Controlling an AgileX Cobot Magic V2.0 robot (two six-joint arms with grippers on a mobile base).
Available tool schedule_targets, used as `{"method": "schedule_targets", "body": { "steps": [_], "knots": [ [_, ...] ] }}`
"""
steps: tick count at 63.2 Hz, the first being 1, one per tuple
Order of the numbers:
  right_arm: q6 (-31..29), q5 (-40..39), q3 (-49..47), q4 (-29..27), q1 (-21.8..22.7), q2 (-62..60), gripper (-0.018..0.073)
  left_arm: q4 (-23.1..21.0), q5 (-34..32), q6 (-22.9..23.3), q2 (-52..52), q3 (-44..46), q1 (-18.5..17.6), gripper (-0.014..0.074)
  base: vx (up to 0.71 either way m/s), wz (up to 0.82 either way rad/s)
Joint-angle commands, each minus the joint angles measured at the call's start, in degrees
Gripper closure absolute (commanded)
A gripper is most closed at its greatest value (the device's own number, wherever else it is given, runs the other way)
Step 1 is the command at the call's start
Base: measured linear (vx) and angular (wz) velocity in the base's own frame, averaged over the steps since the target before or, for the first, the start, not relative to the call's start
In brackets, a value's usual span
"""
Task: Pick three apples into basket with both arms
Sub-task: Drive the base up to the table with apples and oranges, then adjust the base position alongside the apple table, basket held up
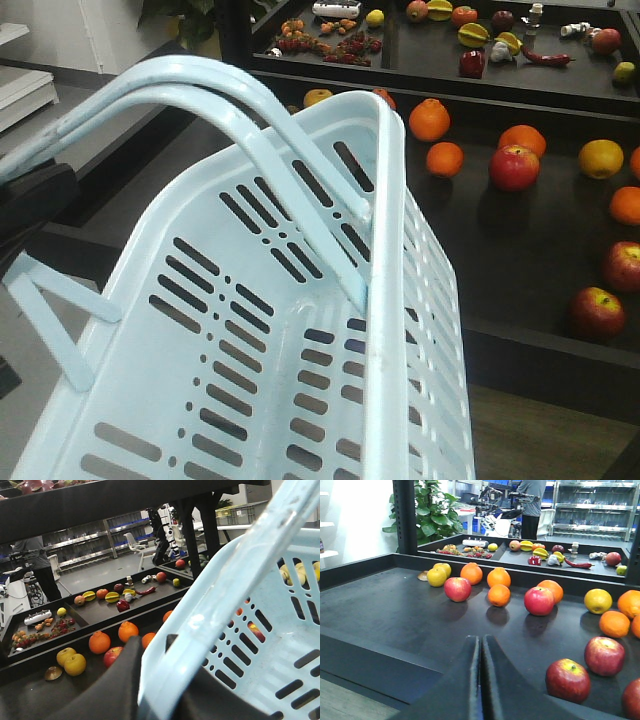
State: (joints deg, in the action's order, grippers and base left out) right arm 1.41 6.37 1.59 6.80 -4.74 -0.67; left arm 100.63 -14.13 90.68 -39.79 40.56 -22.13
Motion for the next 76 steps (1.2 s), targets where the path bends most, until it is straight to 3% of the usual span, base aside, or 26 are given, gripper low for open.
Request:
{"method": "schedule_targets", "body": {
  "steps": [1, 76],
  "knots": [
    [-0.41, -4.09, 0.79, 0.5, 0.26, -0.69, 0.0568, 1.1, 1.78, 1.4, 0.07, 1.66, -0.22, 0.0602, 0.02, 0.07],
    [-0.41, -4.09, 0.79, 0.5, 0.26, -0.69, 0.0568, 1.1, 1.72, 1.4, 0.07, 1.66, -0.22, 0.0603, 0.02, 0.03]
  ]
}}
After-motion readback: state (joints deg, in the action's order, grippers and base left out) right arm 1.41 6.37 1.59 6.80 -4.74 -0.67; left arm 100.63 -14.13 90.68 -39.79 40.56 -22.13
